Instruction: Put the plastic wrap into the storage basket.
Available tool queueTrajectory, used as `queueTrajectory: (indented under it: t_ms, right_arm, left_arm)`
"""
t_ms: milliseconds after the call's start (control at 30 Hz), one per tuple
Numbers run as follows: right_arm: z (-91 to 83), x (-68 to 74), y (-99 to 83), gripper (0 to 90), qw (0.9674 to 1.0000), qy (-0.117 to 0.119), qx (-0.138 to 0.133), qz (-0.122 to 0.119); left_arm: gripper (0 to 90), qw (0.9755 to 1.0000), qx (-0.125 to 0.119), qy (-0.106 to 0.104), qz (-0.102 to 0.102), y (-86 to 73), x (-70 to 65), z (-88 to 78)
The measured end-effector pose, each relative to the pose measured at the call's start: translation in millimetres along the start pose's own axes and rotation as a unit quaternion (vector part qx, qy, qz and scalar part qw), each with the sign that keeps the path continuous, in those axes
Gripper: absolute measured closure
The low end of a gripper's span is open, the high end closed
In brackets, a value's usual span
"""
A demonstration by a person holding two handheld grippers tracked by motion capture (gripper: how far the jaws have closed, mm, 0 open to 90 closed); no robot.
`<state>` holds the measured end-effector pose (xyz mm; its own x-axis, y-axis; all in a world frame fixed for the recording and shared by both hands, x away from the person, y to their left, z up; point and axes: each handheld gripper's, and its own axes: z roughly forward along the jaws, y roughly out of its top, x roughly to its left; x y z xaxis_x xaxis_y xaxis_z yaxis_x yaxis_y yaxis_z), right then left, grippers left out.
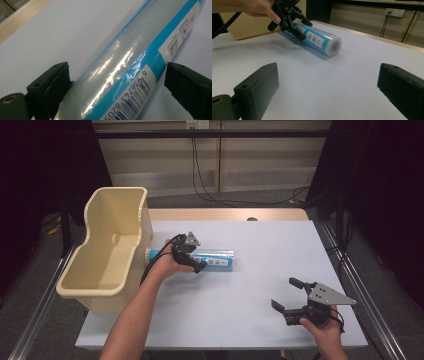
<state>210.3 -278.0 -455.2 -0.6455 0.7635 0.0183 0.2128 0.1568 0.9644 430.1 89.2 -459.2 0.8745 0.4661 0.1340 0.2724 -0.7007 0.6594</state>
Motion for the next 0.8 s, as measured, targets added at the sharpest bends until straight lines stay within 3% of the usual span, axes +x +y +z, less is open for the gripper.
queueTrajectory:
  t_ms: [100,233,467,500,633,733,800]
  right_arm:
    - [0.4,0.3,0.1,3.4,1.0000,0.001,0.000,0.000]
    - [0.2,0.7,0.3,3.4,1.0000,0.000,0.000,0.000]
    - [0.3,0.6,0.2,3.4,1.0000,0.001,0.001,0.001]
    - [0.5,0.5,0.2,3.4,1.0000,0.001,0.000,0.001]
    - [0.9,0.1,0.2,3.4,1.0000,0.000,0.001,0.002]
    - [1.1,0.1,0.2,3.4,1.0000,0.001,0.001,0.002]
    - [1.1,-0.2,0.2,3.4,1.0000,0.000,0.001,0.002]
  left_arm:
    - [6.5,0.9987,0.034,-0.010,0.035,1.8,-8.2,2.2]
    - [9.6,0.9952,0.069,-0.002,0.068,5.6,-19.1,2.6]
    - [16.4,0.9875,0.115,-0.001,0.109,12.7,-27.5,-1.4]
    - [17.2,0.9854,0.126,-0.002,0.114,14.7,-28.8,-1.0]
    - [20.3,0.9819,0.153,-0.014,0.111,19.7,-31.7,-0.4]
    - [21.6,0.9830,0.158,-0.028,0.088,20.5,-32.6,-1.7]
    - [22.3,0.9820,0.168,-0.037,0.077,21.6,-33.4,-3.2]
